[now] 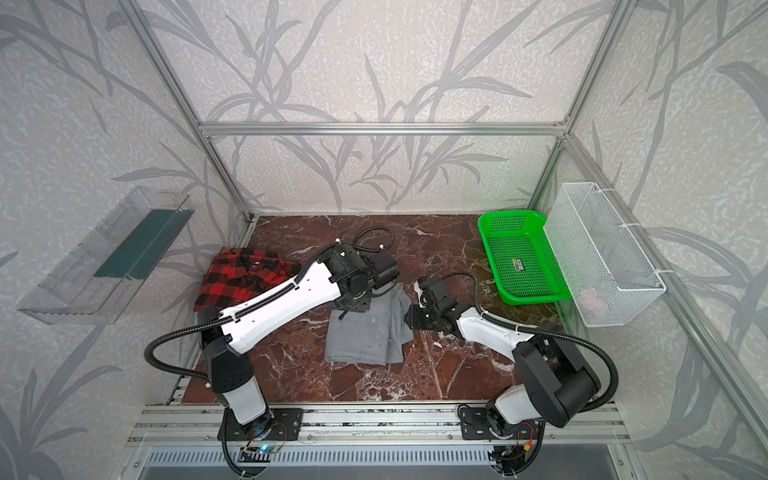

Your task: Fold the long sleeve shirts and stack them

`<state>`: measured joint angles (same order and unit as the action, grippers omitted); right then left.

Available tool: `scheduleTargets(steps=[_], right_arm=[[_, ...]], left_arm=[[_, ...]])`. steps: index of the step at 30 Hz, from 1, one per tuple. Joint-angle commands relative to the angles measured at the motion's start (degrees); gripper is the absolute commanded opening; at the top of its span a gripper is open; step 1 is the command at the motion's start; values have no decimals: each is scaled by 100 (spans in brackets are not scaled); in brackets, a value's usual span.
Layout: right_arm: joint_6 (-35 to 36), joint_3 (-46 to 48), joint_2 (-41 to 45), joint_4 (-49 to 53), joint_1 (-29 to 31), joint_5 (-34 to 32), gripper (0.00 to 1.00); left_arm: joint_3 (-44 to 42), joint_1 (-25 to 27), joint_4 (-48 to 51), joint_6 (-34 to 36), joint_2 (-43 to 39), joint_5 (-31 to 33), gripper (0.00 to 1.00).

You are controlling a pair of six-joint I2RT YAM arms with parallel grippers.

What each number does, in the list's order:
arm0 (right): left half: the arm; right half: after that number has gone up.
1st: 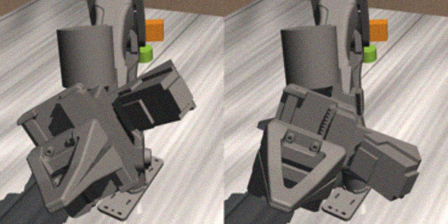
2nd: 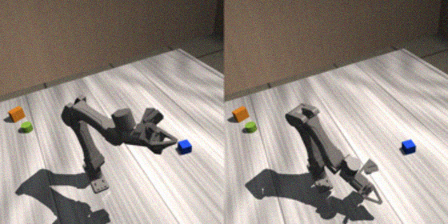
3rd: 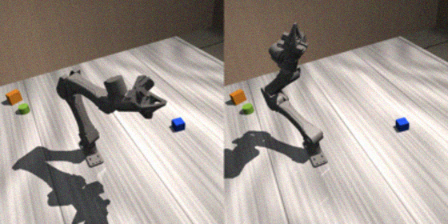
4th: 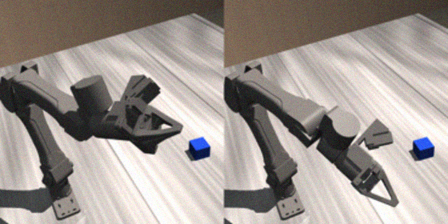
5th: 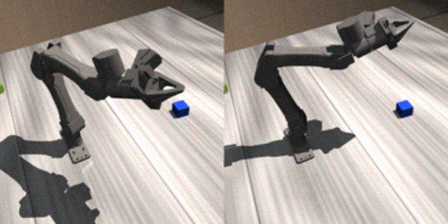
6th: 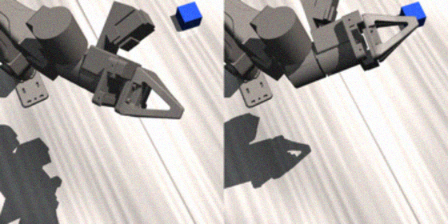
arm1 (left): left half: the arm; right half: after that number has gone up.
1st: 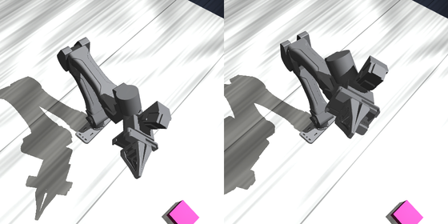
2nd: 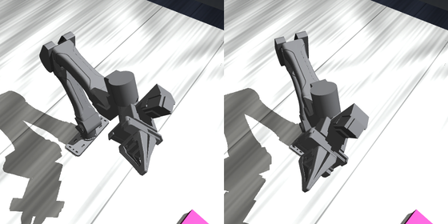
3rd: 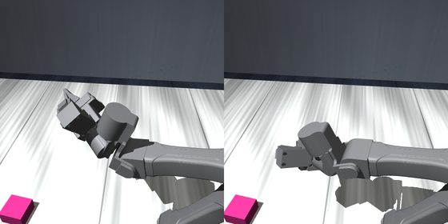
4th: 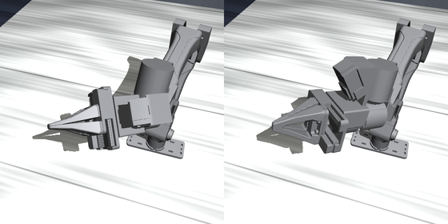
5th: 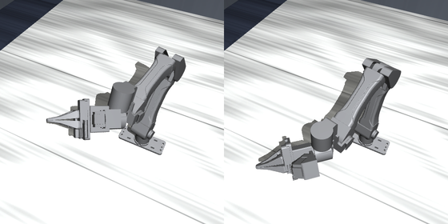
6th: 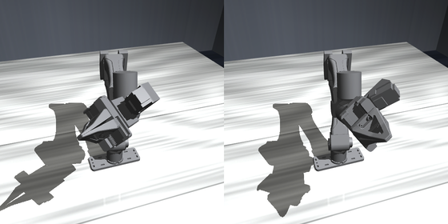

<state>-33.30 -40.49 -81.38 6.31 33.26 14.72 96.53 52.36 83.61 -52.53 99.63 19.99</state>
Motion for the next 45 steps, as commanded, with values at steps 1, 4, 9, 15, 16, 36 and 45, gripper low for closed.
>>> scheduleTargets(steps=[1, 4, 9, 15, 16, 36, 45], right_arm=[[190, -281, 374, 358, 2, -238, 43], [318, -549, 328, 348, 2, -128, 50], [377, -999, -214, 138, 7, 365, 54], [386, -1472, -1040, 13, 10, 569, 55], [401, -1536, -1163, 15, 8, 552, 55], [713, -1936, -1701, -364, 204, 604, 3], [757, -1714, -1246, -232, -380, 532, 0]], left_arm=[[-1275, -150, -1137, 20, -792, -388, 51], [-2327, -198, -1953, -49, -1297, -568, 51], [-3349, -292, -2755, -211, -1618, -810, 51], [-3759, -296, -3528, -315, -1092, -1290, 51], [-3787, -296, -3582, -366, -972, -1323, 51], [-3482, -252, -3810, -461, -452, -1488, 51], [-3428, -235, -3683, -346, -735, -1436, 52]])
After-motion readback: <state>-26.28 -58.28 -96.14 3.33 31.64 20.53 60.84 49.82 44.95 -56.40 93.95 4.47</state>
